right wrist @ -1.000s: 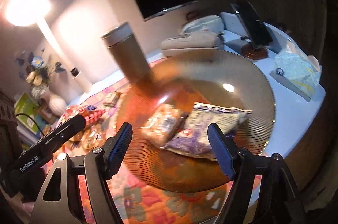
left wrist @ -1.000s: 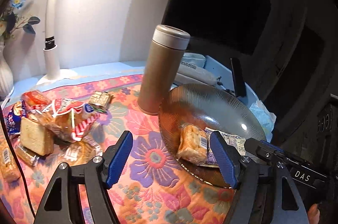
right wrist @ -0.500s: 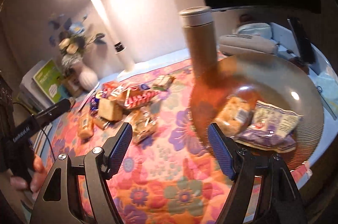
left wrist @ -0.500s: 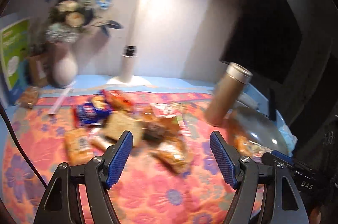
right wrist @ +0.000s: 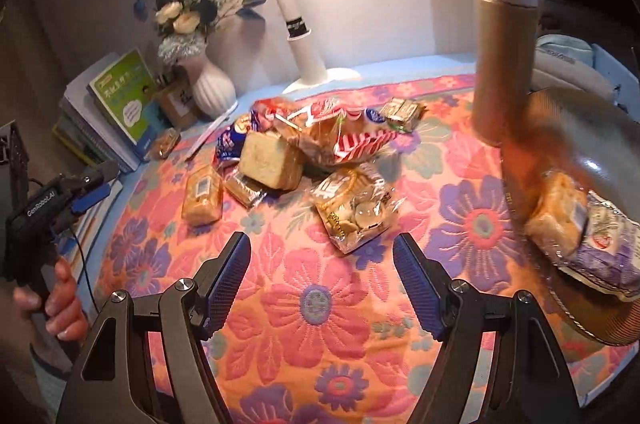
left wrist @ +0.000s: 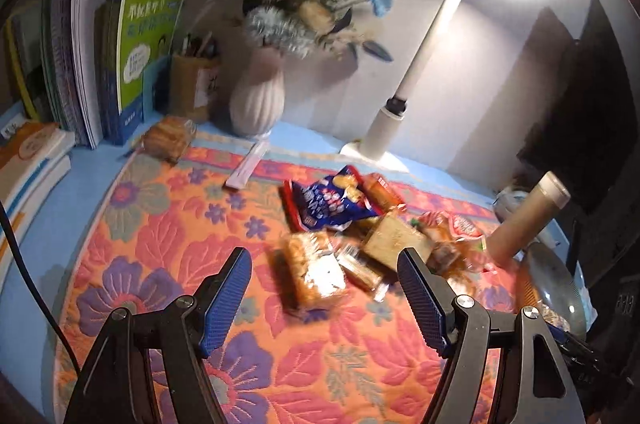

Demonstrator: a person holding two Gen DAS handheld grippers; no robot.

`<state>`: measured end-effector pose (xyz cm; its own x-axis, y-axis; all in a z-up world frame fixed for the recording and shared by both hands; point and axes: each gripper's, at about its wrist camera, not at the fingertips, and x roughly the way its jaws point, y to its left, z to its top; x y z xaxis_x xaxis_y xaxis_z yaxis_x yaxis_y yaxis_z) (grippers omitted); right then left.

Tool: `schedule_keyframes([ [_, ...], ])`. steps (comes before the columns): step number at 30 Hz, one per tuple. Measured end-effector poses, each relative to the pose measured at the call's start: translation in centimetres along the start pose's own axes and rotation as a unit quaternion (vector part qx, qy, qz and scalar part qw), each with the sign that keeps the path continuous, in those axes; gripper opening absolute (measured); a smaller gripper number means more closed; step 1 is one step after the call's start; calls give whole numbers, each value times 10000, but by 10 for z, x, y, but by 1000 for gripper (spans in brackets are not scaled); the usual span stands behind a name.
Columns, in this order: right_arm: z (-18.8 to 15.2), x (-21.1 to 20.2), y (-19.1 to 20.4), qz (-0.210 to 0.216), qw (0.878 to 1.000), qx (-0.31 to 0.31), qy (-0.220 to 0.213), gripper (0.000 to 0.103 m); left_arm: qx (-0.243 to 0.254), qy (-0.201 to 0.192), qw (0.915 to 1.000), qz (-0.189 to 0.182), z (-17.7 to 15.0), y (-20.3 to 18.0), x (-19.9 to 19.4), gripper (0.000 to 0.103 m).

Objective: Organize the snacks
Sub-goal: 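Return both tools to the snack pile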

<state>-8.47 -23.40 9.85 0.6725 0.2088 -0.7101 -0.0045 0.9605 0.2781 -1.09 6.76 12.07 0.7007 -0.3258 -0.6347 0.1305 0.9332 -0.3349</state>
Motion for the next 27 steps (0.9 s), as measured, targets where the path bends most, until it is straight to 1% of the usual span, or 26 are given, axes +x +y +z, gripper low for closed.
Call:
schedule_keyframes([
  [4, -3, 24, -11, -130, 9998, 37, 118, 74, 86, 424, 9990, 116, -13, 0, 42, 73],
  [8, -1, 40, -22, -295, 9995, -75, 29, 74, 219, 701, 9972, 160, -18, -7, 79, 80],
  [12, 6, 53, -24, -342, 9989, -309, -12, 75, 178, 799, 9966, 134, -18, -10, 105, 81],
  [17, 17, 69, -26, -58, 9989, -469, 36, 77, 127, 808, 9964, 224, -19, -10, 127, 81],
  [19, 19, 74, -27, -26, 9986, -536, 21, 80, 95, 788, 9965, 259, -21, -8, 132, 81],
  [20, 20, 75, -28, -64, 9983, -575, -22, 83, 87, 790, 9964, 289, -22, -7, 135, 81],
  [22, 21, 80, -29, -108, 9979, -633, -42, 84, 116, 771, 9964, 336, -23, -5, 138, 81],
  [23, 21, 82, -31, -120, 9980, -626, -25, 88, 140, 740, 9966, 349, -24, -6, 138, 81],
  [27, 21, 105, -38, -25, 9980, -434, 463, 89, 271, 728, 9959, 470, -28, -9, 138, 81],
])
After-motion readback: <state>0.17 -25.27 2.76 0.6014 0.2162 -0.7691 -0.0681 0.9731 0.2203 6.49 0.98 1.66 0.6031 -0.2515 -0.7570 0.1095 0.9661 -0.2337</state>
